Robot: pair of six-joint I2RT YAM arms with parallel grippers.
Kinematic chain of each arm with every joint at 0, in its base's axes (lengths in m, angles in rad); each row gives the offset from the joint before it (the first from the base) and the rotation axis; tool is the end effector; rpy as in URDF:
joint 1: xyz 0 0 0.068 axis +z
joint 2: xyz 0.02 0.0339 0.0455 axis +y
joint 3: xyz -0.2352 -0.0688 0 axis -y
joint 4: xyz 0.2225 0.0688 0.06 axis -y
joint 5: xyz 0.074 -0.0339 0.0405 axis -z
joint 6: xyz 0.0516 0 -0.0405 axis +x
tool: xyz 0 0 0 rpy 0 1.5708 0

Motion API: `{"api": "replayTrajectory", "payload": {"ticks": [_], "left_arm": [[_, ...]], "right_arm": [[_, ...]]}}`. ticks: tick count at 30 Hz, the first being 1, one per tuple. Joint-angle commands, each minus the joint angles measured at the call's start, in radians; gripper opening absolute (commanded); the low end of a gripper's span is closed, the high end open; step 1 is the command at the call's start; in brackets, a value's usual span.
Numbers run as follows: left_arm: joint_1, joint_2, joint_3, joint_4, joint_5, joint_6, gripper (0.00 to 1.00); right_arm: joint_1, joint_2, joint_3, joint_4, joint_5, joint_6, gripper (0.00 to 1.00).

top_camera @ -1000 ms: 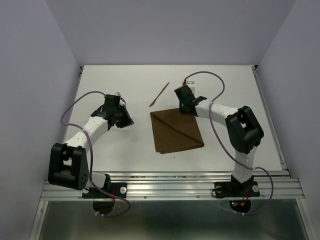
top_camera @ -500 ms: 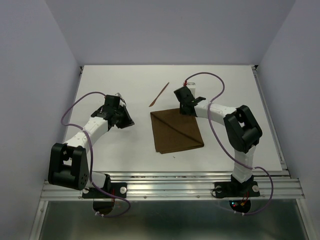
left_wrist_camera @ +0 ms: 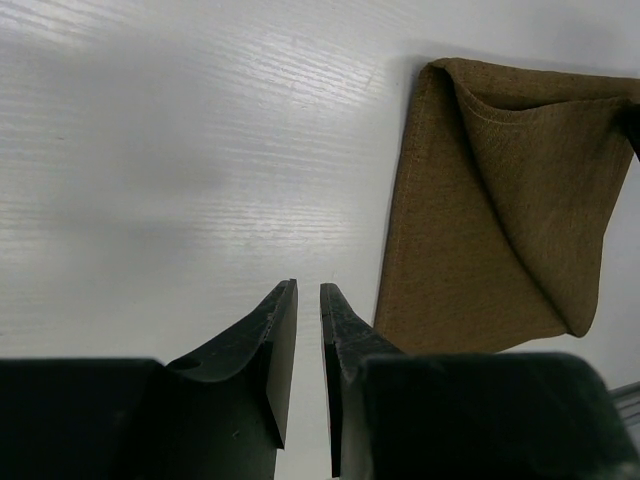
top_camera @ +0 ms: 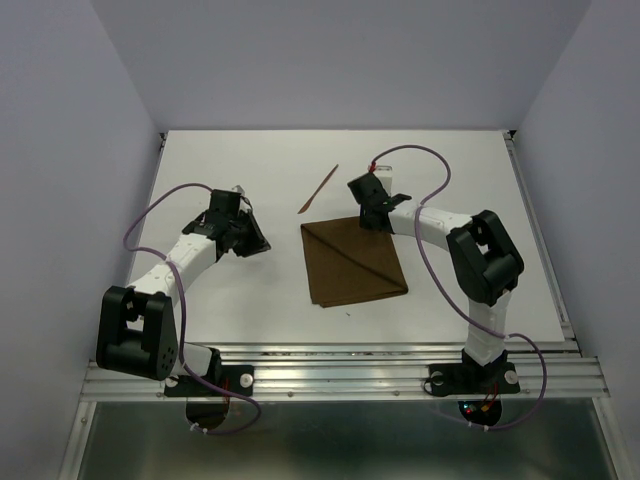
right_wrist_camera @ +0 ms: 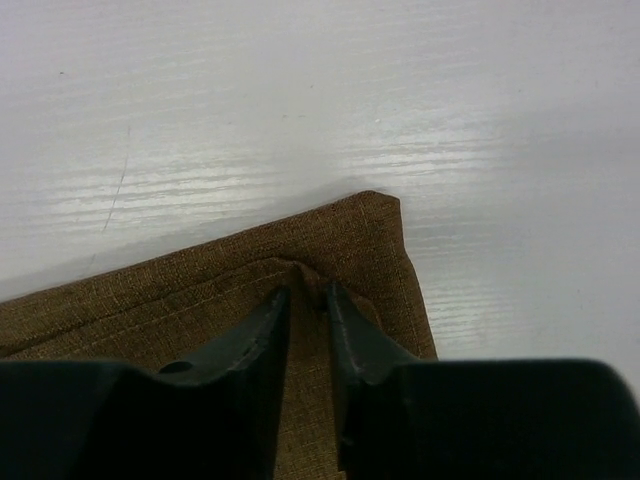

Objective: Fold the napkin into a case and place the utensils inside
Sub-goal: Fold the top corner of the square-folded napkin at the center of the board, then smooth out the upper triangle-folded napkin at the center of the board.

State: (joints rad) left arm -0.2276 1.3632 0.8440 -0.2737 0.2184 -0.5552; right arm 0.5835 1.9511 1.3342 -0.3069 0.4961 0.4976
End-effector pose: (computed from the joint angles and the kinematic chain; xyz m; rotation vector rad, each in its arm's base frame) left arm 0.2720 -0.0745 0.1967 -0.2885 2.4148 -0.6261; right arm 0.3436 0.1974 0.1569 0.0982 2.3490 -0.1045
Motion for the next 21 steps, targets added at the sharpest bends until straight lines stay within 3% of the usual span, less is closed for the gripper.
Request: {"api": "replayTrajectory", "payload": {"ticks": [1,3,10,18,21], "left_arm": [[-0.015,-0.009,0.050,0.013,0.019,0.011,0.27],[-0.024,0.014,0.073,0.011,0.027,0.011,0.27],[-0.113,0.111,0.161,0.021,0.021,0.002,0.27],[-0.202,0.286,0.303,0.054,0.025,-0.014,0.07],[-0.203,0.330,0.345,0.065,0.038,-0.017,0.04]], "right_arm": [[-0.014,-0.038,0.045,-0.015,0.035,0.013,0.33],[-0.014,-0.066,0.042,-0.021,0.030,0.013,0.38],[-0.024,-0.236,-0.062,-0.067,0.004,0.025,0.39],[-0.024,-0.441,-0.286,-0.141,-0.065,0.120,0.27],[-0.024,-0.503,-0.335,-0.162,-0.106,0.142,0.22]]}}
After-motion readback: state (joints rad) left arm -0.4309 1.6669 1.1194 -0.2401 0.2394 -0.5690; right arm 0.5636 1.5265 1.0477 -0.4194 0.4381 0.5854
